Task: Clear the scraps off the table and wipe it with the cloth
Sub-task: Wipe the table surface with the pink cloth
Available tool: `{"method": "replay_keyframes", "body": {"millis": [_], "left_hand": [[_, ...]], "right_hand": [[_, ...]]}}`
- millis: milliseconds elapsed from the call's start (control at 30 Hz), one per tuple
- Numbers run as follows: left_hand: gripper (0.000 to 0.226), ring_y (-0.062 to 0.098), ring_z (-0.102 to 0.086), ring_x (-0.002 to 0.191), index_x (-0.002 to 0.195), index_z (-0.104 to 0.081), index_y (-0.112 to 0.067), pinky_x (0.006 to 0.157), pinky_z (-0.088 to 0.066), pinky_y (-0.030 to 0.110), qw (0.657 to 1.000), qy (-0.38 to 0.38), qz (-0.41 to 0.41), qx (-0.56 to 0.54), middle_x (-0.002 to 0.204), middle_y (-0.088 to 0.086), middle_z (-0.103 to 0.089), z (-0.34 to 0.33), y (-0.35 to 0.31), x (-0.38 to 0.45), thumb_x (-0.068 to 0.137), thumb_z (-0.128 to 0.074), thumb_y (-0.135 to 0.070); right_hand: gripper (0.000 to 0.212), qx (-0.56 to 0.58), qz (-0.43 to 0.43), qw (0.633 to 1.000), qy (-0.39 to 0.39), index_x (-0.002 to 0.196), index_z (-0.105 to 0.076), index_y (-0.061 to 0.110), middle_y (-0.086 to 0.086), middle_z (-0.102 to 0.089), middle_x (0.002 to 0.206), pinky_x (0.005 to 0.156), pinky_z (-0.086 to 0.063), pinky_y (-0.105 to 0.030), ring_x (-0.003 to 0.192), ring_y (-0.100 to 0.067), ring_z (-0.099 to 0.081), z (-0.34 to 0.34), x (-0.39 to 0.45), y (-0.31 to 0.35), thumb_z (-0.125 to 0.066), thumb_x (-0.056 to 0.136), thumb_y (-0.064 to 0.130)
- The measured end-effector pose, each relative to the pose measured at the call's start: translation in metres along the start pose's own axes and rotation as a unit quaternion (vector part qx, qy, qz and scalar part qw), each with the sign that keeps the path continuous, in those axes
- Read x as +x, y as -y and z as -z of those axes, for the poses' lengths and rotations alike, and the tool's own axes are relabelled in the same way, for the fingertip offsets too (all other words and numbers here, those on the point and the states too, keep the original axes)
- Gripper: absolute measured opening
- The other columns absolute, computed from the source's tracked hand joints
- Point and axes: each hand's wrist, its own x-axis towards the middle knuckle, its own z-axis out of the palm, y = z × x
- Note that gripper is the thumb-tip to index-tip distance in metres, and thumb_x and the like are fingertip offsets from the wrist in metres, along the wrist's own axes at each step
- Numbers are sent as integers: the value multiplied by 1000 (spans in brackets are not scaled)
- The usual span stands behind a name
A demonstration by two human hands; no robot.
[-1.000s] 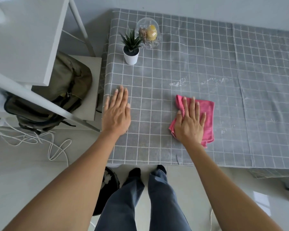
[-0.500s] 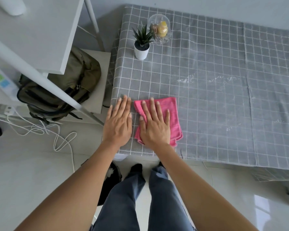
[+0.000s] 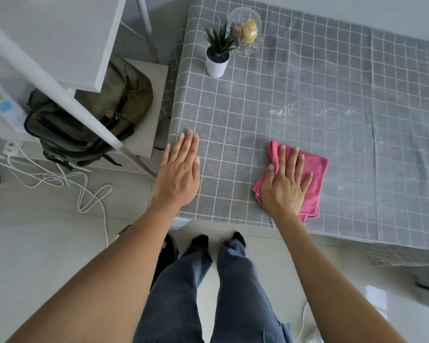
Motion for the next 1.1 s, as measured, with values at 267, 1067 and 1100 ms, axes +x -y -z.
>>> {"method": "replay_keyframes", "body": {"millis": [267,1067,1100], "left_hand": [[58,13,0,147,153,-6,-16,120,-1,37,1000,-1,-7,5,160,-1,-3,3,-2,1,97,-7,-32],[55,13,0,147,153,-9,-14,120,-1,37,1000,14,-26,2,160,0,-4,-3,-28,-36,100,-11,-31],[55,13,0,147,152,-9,-14,120,-1,37,1000,13,-25,2,160,1,-5,-3,-28,-36,101,-12,-30]], "right_hand": [[54,9,180,983,35,151,10,36,8,17,159,116,14,-48,145,-12,19,-25,-45,74,-7,100,44],[56,1,159,987,38,151,10,34,5,18,158,116,14,-49,145,-14,19,-18,-57,37,-7,99,44],[55,9,170,985,38,151,7,34,6,15,159,117,12,-48,145,-13,17,-18,-57,36,-9,100,44]]}}
